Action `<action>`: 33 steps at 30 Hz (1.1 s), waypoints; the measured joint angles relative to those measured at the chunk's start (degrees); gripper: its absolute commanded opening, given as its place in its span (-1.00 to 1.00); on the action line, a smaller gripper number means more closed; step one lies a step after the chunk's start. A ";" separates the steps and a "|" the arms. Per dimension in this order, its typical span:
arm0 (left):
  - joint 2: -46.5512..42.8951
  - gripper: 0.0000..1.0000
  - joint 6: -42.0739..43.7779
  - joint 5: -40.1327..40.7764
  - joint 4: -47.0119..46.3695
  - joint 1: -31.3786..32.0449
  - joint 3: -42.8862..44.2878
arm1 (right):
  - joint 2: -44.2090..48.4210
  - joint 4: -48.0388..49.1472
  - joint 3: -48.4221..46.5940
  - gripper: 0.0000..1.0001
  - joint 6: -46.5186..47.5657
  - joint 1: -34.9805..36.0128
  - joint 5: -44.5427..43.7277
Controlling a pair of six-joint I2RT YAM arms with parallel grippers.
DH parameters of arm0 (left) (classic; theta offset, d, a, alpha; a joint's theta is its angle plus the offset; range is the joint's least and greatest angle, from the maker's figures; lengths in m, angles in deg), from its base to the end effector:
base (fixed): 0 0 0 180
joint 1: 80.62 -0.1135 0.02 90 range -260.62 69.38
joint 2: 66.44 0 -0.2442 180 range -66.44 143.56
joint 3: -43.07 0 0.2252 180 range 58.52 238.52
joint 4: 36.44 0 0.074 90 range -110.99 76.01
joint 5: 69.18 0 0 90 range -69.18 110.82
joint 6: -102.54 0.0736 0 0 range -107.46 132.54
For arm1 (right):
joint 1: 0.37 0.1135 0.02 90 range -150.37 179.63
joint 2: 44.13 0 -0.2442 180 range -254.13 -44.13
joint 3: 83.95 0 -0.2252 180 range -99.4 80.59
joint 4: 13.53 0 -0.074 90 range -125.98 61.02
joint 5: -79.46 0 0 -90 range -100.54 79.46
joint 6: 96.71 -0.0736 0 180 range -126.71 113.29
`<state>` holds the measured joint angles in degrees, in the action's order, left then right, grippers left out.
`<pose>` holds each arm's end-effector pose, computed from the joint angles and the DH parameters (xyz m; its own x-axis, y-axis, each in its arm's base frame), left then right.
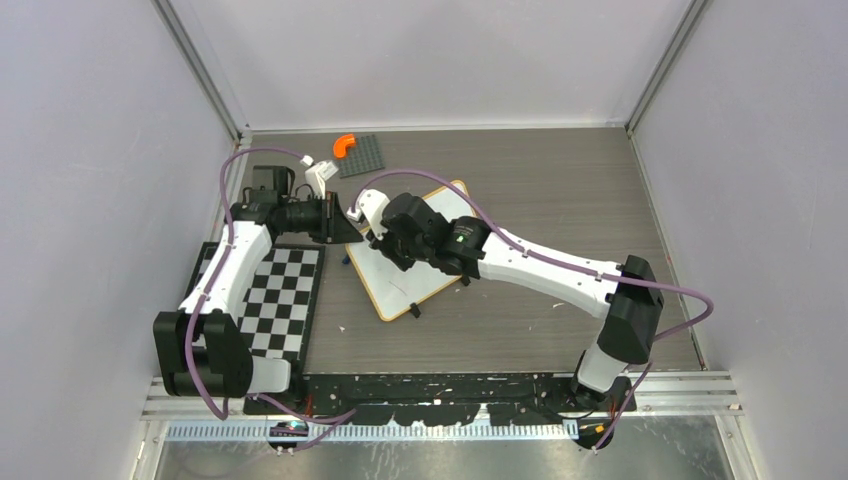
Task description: Write a sentence on the whiteboard
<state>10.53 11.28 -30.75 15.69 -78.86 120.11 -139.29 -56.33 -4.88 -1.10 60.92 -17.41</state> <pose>0.2619 -0.0657 0.2572 -0.7991 0.0109 -0.6011 0.4831 0.6069 -0.6312 0.1919 0.3321 0.2908 -0.2073 -0.5805 -0.7875 -0.8492 0.5064 -0.1497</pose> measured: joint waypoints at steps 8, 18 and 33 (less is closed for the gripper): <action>-0.07 -1.00 0.24 0.48 -0.04 -0.28 -0.02 | -1.64 -0.13 -1.33 -0.99 -0.15 0.11 -0.13; -0.22 -0.85 0.26 0.52 -0.04 -0.28 -0.02 | -1.64 -0.15 -1.40 -0.99 -0.17 0.15 -0.11; -2.40 -0.41 -1.31 0.33 -0.46 -3.56 -0.02 | -1.64 -0.13 -1.31 -0.99 -0.17 0.26 -0.66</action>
<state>8.12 9.97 -30.42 15.24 -82.42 120.08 -140.93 -56.46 -6.19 -1.28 61.19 -18.07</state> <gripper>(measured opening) 0.272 0.188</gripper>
